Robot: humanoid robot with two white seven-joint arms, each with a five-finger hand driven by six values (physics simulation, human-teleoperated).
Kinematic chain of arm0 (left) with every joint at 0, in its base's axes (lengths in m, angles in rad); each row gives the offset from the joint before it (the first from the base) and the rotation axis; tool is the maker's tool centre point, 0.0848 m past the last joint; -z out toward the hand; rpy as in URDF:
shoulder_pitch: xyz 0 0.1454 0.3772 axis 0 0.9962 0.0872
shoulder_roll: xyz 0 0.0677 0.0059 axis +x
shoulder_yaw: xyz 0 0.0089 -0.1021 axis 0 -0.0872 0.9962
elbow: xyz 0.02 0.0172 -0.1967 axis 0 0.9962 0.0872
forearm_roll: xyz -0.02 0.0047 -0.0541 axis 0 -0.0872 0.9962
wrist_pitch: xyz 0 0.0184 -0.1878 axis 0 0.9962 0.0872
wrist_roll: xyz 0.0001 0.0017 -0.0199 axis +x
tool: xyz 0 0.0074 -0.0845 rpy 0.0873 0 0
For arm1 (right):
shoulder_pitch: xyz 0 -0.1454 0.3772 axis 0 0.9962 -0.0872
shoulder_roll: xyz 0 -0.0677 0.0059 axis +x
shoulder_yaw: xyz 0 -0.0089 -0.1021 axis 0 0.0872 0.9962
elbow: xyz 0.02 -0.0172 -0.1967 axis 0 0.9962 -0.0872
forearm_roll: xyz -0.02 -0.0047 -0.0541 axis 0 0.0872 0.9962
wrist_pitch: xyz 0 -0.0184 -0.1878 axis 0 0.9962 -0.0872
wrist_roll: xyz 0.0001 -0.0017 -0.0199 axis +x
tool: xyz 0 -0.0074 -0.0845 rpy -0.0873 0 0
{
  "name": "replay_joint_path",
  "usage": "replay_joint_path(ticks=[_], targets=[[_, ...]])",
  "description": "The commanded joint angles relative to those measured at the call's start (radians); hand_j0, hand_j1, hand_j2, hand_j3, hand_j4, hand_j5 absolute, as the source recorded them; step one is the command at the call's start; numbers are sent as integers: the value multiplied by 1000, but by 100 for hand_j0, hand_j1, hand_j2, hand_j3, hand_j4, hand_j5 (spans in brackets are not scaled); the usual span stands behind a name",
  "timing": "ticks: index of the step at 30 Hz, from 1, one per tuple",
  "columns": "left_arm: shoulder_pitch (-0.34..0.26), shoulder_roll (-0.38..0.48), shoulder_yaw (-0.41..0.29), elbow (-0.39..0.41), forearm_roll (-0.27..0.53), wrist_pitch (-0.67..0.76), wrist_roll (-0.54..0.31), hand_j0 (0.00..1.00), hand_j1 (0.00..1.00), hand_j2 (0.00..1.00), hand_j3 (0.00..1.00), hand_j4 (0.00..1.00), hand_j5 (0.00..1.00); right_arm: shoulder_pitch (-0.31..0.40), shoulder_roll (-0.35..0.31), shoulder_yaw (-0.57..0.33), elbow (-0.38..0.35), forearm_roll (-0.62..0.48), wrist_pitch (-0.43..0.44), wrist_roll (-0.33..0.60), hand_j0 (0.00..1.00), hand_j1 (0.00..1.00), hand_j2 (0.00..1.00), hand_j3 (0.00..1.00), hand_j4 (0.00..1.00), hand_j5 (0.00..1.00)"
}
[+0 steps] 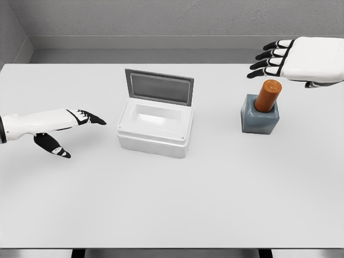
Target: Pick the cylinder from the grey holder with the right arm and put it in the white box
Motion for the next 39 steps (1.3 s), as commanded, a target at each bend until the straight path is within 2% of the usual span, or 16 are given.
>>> replay_joint_path(ticks=[1,10,11,12,14,17,19,21,23,26,28,30,32,34,37,39], targets=[[0,4,-1,0,7,3,0,100,100,100,100,100,100,0,-1,-1,0,-2,2,0,100,100,100,100,100,100],[0,4,-1,13,8,3,0,100,100,100,100,100,100,12,42,49,48,59,2,0,100,100,100,100,100,100],[0,-4,-1,62,27,3,0,100,100,100,100,100,100,0,42,38,48,61,2,0,100,100,100,100,100,100],[-2,-8,-13,161,137,3,0,100,100,100,100,100,100,-5,34,-17,46,56,2,0,100,100,100,100,100,100],[-46,55,-131,234,271,3,0,100,100,100,100,100,100,6,53,-14,46,55,2,0,100,100,100,100,100,100],[-49,120,-173,280,282,3,0,100,100,100,100,100,100,8,76,48,55,61,2,0,100,100,100,100,100,100],[-61,159,-252,257,381,3,0,100,100,100,100,100,100,9,77,73,97,61,2,0,100,100,100,100,100,100],[-72,190,-256,169,438,3,0,100,100,100,100,100,100,9,87,96,124,62,2,0,100,100,100,100,100,100],[-98,173,-254,98,597,3,0,100,100,100,100,100,100,11,88,95,137,84,2,0,100,100,100,100,100,100],[-109,168,-254,-5,693,3,0,100,100,100,100,100,100,9,119,95,163,90,2,0,100,100,100,100,100,100],[-112,130,-249,-3,697,64,0,100,100,100,100,100,100,9,129,108,170,90,2,0,100,100,100,100,100,100],[-112,114,-249,30,751,141,0,100,100,100,100,100,100,9,133,108,172,90,2,0,100,100,100,100,100,100],[-121,33,-251,130,746,208,0,100,100,100,100,100,100,9,133,108,176,90,2,0,100,100,100,100,100,100],[-127,-14,-251,161,694,235,0,100,100,100,100,100,100,11,133,108,178,91,2,0,100,100,100,100,100,100],[-126,-45,-248,221,541,228,0,100,100,100,100,100,100,11,131,113,187,90,2,0,100,100,100,100,100,100],[-129,-51,-248,236,561,241,0,100,100,100,100,100,100,11,129,113,199,90,2,0,100,100,100,100,100,100]])
